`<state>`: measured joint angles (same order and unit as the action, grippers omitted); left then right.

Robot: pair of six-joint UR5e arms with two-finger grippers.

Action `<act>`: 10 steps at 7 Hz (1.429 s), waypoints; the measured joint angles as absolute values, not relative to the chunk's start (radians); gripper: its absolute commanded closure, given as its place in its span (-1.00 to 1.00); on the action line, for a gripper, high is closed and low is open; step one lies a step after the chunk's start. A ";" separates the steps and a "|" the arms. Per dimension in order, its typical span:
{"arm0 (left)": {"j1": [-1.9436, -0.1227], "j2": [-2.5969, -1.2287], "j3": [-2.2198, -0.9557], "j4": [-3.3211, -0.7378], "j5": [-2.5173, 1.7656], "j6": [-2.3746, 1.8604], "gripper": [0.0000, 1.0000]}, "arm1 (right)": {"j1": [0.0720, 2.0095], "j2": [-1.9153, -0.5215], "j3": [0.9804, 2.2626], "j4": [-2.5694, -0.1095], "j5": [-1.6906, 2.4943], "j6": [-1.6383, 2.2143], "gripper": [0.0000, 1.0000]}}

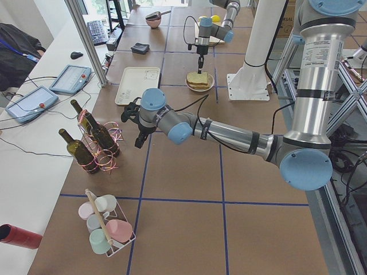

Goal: Make sandwich and place on tray
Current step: 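Lay the bread slice on the egg toast and open the right gripper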

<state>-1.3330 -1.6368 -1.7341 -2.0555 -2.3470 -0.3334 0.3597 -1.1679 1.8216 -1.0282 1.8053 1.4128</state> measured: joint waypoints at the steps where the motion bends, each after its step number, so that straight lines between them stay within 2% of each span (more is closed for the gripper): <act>1: -1.333 -1.637 -1.733 -2.056 -2.347 -0.334 -1.00 | 0.360 -1.170 1.823 -1.040 1.806 1.413 0.42; 2: -1.333 -1.638 -1.732 -2.056 -2.347 -0.335 -1.00 | 0.358 -1.169 1.823 -1.054 1.807 1.413 -0.99; 4: -1.328 -1.647 -1.735 -2.056 -2.347 -0.352 -1.00 | 0.358 -1.165 1.827 -1.080 1.810 1.412 -1.00; 6: -1.272 -1.685 -1.750 -2.063 -2.343 -0.476 -1.00 | 0.377 -1.160 1.889 -1.198 1.826 1.408 -1.00; 8: -1.160 -1.706 -1.791 -2.109 -2.311 -0.671 -1.00 | 0.460 -1.151 1.970 -1.411 1.884 1.363 -1.00; 10: -1.000 -1.712 -1.882 -2.122 -2.212 -0.891 -1.00 | 0.587 -1.150 1.990 -1.580 1.953 1.200 -1.00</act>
<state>-0.9996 -1.7116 -1.8818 -2.1220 -2.2119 -0.8910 0.5868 -1.1499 1.9902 -1.5796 1.9529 1.2004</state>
